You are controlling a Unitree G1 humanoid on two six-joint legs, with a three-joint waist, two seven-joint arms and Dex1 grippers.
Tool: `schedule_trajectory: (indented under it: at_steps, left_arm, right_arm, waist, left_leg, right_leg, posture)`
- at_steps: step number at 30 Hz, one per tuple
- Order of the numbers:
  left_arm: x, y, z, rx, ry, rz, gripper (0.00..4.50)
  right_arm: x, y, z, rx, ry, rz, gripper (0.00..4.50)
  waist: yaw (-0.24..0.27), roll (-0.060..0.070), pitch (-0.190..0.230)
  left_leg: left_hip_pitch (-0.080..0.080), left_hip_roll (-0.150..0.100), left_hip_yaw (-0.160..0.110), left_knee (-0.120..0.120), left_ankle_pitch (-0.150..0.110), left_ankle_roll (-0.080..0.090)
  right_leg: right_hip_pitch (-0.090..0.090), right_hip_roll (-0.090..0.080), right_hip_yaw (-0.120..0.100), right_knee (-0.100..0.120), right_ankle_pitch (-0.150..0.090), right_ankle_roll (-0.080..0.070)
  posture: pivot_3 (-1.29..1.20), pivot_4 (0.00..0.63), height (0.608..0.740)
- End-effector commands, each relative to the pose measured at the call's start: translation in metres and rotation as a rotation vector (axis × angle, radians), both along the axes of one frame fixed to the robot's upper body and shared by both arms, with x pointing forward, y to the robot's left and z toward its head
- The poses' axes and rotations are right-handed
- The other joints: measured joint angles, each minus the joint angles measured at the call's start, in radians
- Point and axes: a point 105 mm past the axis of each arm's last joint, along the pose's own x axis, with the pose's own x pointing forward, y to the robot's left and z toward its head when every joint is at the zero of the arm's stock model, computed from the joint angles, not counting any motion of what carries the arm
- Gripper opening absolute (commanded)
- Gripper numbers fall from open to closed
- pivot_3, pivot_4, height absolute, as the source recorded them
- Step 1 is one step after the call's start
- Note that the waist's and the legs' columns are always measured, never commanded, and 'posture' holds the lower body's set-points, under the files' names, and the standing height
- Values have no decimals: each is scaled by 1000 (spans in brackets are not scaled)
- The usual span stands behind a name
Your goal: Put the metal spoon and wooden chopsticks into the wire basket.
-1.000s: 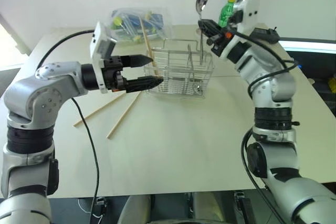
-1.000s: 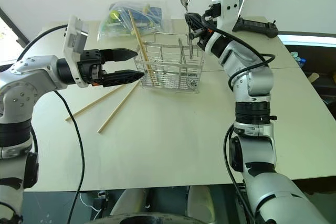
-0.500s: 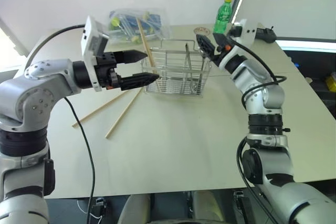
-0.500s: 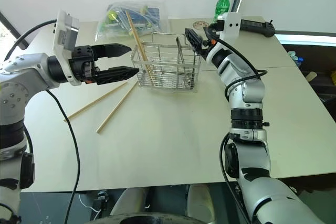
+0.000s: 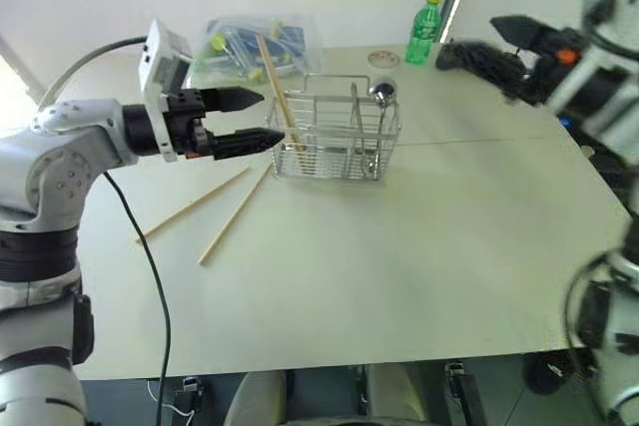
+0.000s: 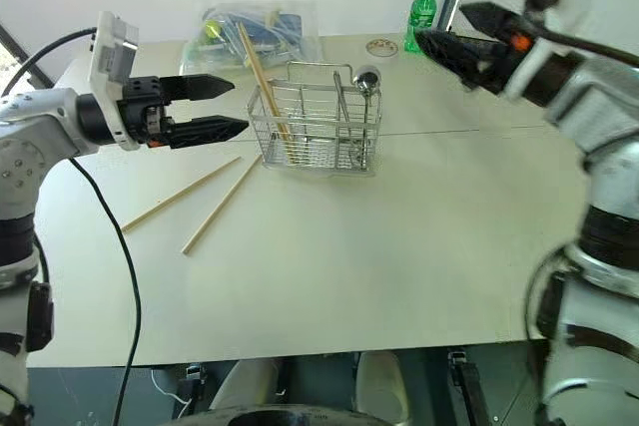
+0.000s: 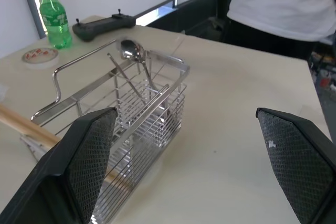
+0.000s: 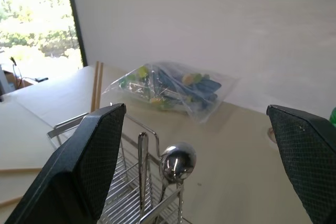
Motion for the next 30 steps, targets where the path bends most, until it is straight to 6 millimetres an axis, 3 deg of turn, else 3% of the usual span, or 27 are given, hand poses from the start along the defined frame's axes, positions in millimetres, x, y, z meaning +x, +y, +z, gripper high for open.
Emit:
schedule_trajectory:
  at_steps: [1,4,12,18,24,30]
  left_arm:
    - [1,24,-4,102,-17,29,4500]
    - [9,43,-20,205,20,51,4500]
    - [60,72,-74,405,92,140,4500]
    - [105,56,-107,456,113,240,4500]
    - [119,34,-124,511,111,262,4500]
    - [126,32,-134,585,92,318,4500]
  right_arm:
    - [-38,16,-14,-119,58,176,4410]
    - [-55,24,-40,-159,135,233,4410]
    - [-62,30,-90,-207,222,157,4410]
    - [-66,32,-90,-155,214,118,4410]
    - [-73,32,-90,-130,207,72,4410]
    - [-82,28,-90,-97,206,14,4410]
  waist:
    - [-1,0,0]
    - [4,0,0]
    - [33,-2,0]
    - [47,-10,3]
    - [49,-12,4]
    - [56,-13,4]
  left_leg:
    - [1,1,1,0,-1,2]
    - [1,2,1,1,-2,3]
    - [-1,3,1,4,-2,2]
    - [-4,-1,2,4,-2,3]
    - [-3,-3,2,3,-3,4]
    - [-3,-3,2,4,-3,4]
  right_leg:
    - [0,0,0,0,0,0]
    - [1,1,0,0,-2,-4]
    - [1,-2,-1,-1,-2,-5]
    - [0,-6,-2,-2,-1,1]
    - [0,-7,-3,-1,0,4]
    - [1,-7,-3,0,0,4]
  posture:
    - [0,150,690]
    - [0,150,690]
    - [0,150,690]
    - [0,150,690]
    - [0,150,690]
    - [0,150,690]
